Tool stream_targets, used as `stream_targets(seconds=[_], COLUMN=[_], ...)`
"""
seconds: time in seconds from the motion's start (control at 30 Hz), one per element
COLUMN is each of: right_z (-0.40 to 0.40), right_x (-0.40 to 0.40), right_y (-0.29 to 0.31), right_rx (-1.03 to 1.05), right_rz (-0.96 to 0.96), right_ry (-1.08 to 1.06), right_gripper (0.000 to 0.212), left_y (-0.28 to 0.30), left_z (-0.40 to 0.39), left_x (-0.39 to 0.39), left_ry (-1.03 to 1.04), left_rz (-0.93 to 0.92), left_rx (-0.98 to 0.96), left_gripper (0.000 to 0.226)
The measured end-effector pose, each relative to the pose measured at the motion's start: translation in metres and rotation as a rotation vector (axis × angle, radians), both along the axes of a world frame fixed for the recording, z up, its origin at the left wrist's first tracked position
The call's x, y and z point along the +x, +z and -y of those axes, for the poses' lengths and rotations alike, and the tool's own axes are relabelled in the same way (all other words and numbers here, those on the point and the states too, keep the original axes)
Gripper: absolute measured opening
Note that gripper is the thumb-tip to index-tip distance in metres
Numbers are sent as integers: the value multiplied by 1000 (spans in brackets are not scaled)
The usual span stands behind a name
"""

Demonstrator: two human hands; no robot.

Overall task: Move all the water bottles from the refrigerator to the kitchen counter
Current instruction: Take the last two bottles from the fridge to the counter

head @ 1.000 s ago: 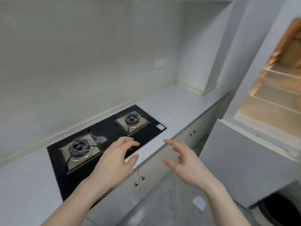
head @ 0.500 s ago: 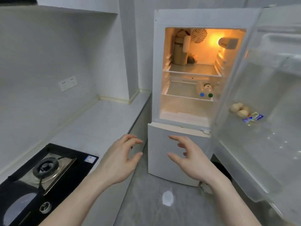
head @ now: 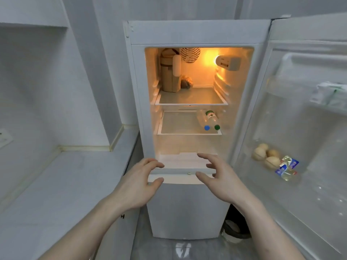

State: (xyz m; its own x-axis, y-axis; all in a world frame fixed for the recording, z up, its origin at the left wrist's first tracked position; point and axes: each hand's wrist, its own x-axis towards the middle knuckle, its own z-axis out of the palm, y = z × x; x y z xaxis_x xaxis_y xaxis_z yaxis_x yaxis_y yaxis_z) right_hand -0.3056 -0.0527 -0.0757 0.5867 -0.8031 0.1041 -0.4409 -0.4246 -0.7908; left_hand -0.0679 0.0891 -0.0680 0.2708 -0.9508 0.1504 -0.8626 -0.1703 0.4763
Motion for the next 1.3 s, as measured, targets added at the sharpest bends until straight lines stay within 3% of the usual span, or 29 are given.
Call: stream_targets(seconds=[0.4,0.9,1.3], right_z=[132,300,328], right_x=[17,86,119], right_y=[-10,-60,-67], right_rx=[33,8,73], right_rz=[-37,-69,-23], right_ry=[-188,-322,-414], right_gripper=[58,62,59], left_y=[-17,-69,-106], left_z=[191,449,536], left_x=[24,33,27], left_ry=[-198,-158,-203], left_rz=[-58,-44,47], left_rx=[78,393,468], left_gripper=[45,64,70])
